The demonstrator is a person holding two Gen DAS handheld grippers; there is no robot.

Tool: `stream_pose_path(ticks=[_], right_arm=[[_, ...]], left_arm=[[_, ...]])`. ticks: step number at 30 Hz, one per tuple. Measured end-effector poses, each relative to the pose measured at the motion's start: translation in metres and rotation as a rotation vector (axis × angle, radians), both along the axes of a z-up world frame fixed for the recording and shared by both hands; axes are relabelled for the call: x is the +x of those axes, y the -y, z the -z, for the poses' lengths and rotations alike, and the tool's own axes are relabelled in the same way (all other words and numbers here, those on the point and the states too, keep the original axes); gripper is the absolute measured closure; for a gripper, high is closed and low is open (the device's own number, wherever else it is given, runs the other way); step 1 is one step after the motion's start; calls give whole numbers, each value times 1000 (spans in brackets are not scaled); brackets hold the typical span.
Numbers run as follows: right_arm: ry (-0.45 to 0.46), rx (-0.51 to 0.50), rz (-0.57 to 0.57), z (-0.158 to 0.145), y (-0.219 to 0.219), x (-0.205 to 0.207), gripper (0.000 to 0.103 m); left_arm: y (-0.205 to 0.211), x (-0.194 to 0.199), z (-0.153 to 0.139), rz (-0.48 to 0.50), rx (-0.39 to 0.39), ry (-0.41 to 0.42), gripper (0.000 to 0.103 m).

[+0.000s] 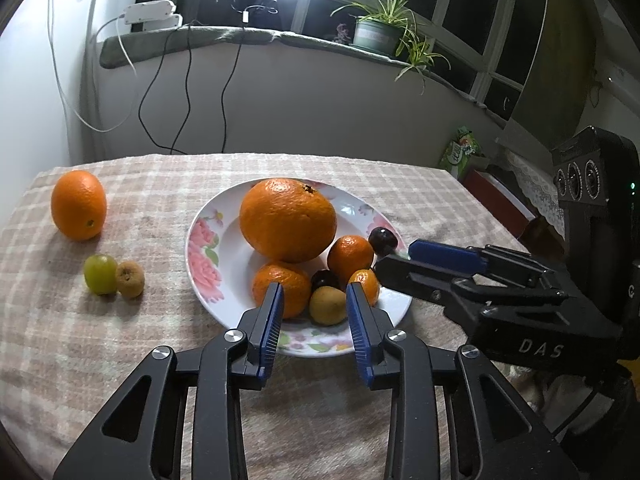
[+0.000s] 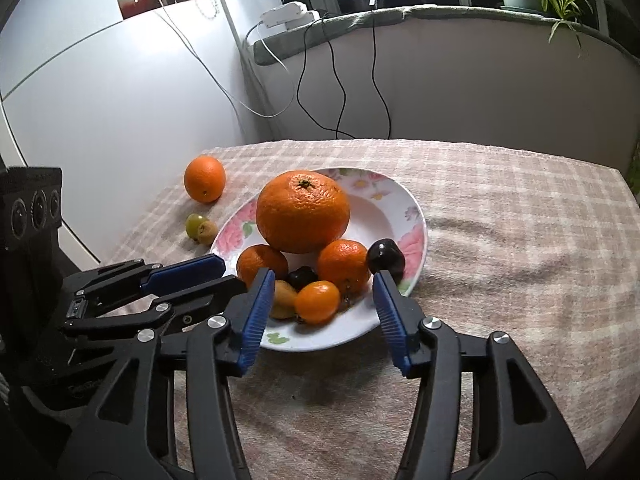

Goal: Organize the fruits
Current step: 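Open both tools to set the kiwi and tangerine on the plate, then move both tools to the large orange lying on the table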

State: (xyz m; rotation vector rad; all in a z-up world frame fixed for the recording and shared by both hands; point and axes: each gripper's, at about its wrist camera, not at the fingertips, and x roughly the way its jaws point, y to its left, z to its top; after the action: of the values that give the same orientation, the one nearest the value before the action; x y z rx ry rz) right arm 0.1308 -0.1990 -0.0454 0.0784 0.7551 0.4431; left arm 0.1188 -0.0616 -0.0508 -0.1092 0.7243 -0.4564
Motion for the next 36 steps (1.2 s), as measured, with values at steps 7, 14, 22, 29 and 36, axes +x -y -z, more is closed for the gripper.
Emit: stream_pose_path(ticks=[7,14,22,29,36], right_arm=[[18,-1,7,-6,0,-3,46],[37,-1,21,-11,2,-6,31],[46,13,55,-16,5,-9,18],[55,26,64,-19,5,-13,18],[75,58,71,-23,4,-17,18]], left_arm=[[-1,-3,-2,-1,2,7,72],[-3,-9,-9,-14,15,37,62],[-10,-17,-14,-33,22,65,48],[-19,-21,-15,-53,29,76,44],[-37,-24,-12,-89,20,70,44]])
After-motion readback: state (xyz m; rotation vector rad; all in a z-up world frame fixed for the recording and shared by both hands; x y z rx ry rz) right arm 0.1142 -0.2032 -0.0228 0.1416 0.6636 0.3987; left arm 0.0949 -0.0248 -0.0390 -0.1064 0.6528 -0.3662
